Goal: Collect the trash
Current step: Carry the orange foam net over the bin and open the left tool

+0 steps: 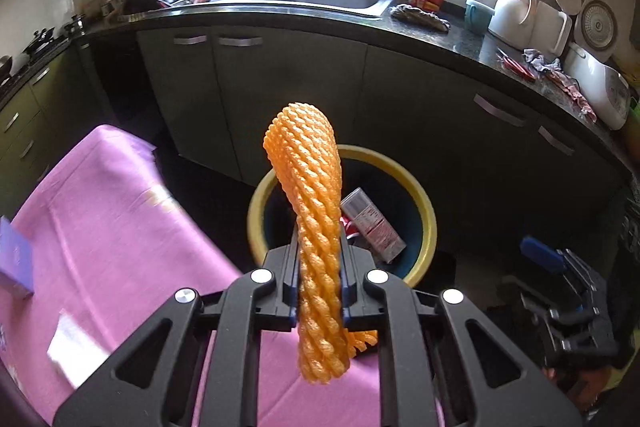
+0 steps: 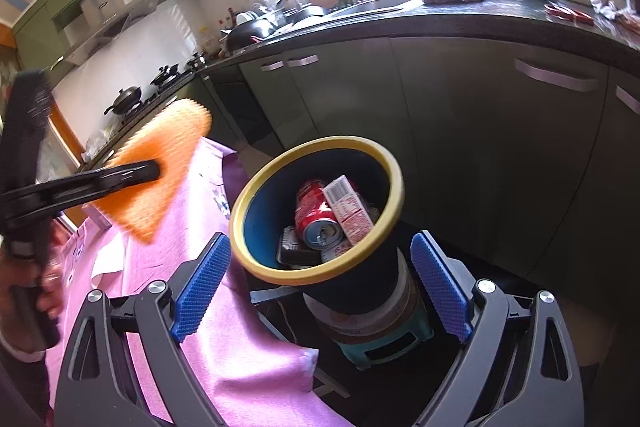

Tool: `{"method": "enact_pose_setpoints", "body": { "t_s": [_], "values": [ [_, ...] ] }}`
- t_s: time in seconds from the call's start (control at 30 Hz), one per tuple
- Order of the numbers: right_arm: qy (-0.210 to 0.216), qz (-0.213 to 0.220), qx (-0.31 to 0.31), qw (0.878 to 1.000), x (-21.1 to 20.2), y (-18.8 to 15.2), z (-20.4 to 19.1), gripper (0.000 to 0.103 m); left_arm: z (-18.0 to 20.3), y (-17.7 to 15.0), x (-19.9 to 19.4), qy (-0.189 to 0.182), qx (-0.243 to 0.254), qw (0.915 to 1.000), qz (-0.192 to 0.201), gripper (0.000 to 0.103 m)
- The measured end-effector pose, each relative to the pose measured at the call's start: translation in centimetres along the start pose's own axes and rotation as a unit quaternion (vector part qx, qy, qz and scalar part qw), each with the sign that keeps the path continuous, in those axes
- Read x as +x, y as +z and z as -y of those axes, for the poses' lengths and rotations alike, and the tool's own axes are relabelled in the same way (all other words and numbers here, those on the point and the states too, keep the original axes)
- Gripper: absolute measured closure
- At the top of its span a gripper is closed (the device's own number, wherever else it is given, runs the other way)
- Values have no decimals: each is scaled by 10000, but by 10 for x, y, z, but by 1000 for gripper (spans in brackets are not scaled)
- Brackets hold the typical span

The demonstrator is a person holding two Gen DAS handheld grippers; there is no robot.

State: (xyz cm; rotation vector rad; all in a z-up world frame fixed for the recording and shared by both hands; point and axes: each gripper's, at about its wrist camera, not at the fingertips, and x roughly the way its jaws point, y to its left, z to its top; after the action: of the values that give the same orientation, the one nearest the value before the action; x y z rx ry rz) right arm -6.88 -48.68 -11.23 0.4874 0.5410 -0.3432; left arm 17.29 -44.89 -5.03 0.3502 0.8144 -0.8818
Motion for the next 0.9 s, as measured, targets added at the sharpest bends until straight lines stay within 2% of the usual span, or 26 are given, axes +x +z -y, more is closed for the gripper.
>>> {"method": "enact_pose_setpoints", "body": {
  "t_s": [0.07,0.23,0.33,0.4,0.43,0.57,0.67,0.9],
  "values": [
    [-20,-10,63,10000,0,0,6,13,9,9,24,-93,47,9999,-42,89],
    [-52,-66,227,9997,3,-1,19,13,26,20,74,45,91,9994,-336,86],
    [-47,-104,271,9996,6,-1,23,12,27,19,96,159,41,9984,-544,76],
    [-48,-137,278,9995,8,-1,24,13,25,17,102,198,3,9981,-590,59],
    [-44,-145,281,9995,8,-2,24,13,23,16,103,224,-3,9980,-596,56],
    [-52,-151,291,9994,7,0,23,13,23,13,91,234,13,9987,-461,42],
    [-77,-120,262,9996,5,2,20,13,19,8,68,188,23,9993,-315,25],
    [-159,-34,110,9998,-7,4,6,12,-7,-18,-13,-48,-204,9995,235,23]
  ]
}}
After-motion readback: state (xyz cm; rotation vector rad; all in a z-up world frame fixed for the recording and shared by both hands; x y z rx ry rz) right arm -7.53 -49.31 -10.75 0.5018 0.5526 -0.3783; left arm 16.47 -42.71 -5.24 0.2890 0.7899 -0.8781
